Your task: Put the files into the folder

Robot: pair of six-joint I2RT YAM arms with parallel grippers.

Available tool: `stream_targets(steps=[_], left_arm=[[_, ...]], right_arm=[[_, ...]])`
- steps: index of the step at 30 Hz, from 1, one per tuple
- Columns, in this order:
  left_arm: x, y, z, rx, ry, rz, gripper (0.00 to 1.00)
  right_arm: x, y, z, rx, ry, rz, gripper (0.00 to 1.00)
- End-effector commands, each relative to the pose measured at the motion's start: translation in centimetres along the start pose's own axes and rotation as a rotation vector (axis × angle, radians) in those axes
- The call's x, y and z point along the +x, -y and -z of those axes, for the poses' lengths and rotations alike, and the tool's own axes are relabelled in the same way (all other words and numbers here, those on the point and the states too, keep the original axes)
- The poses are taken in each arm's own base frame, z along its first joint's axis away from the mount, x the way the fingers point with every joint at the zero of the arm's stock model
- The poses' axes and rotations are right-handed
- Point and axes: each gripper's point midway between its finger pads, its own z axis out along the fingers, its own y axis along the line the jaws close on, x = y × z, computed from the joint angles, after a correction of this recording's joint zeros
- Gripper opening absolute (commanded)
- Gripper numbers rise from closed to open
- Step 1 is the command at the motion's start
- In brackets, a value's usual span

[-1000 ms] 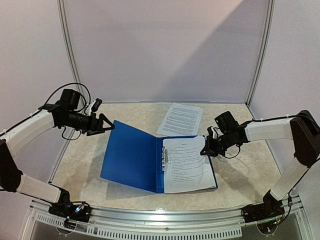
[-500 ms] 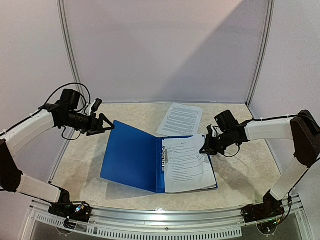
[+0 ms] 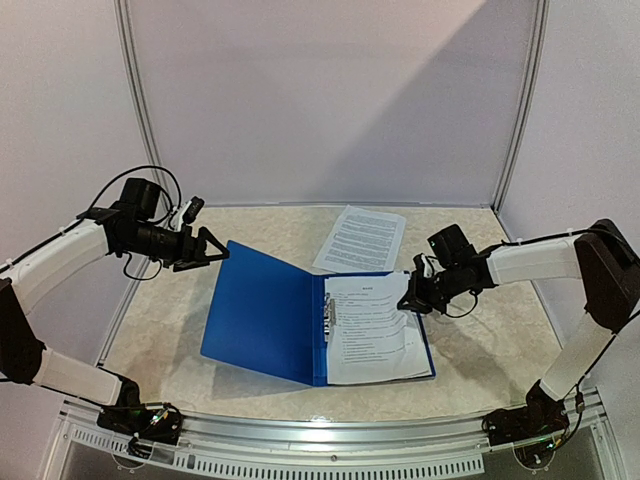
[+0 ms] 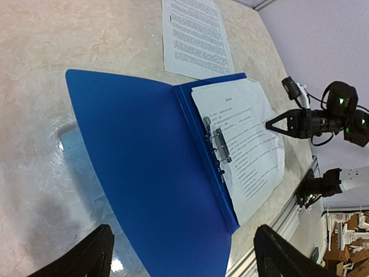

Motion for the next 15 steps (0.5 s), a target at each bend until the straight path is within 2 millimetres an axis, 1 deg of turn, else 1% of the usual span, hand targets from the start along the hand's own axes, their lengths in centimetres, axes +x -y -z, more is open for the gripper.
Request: stream_targets(steps=[1, 4, 6, 10, 11, 12, 13, 15], left_arm=[[-0.9, 0.3, 0.7, 0.009, 0.032, -0.020, 0.86], [-0.9, 0.3, 0.7, 0.009, 0.031, -0.020, 0.86], [-0.9, 0.3, 0.7, 0.009, 0.031, -0.020, 0.86], [-0.9, 0.3, 0.7, 0.009, 0.032, -0.020, 0.86], [-0.9, 0.3, 0.7, 0.010, 0.033, -0.019, 0.86], [-0.9, 0.3, 0.7, 0.010, 0.034, -0.019, 0.86], [-0.9, 0.3, 0.7, 0.011, 0.033, -0.019, 0.86], [-0.9, 0.4, 0.7, 0.012, 0.033, -0.018, 0.86]], right_arm=[[0.3, 0.2, -0.3, 0.008, -0.007, -0.003, 0.08], [0.0, 0.1, -0.2, 0.023, -0.009, 0.006, 0.28], [-0.1, 0.1, 0.0, 0.038, -0.012, 0.016, 0.44], [-0.1, 0.7, 0.4, 0.086, -0.009, 0.015, 0.69], [-0.1, 0.9, 0.5, 0.095, -0.008, 0.013, 0.77], [0.0, 0.9, 0.6, 0.103, -0.007, 0.011, 0.90], [-0.1, 1.1, 0.7, 0.114, -0.006, 0.009, 0.98], [0.0, 1.6, 0.8, 0.146, -0.007, 0.008, 0.99]])
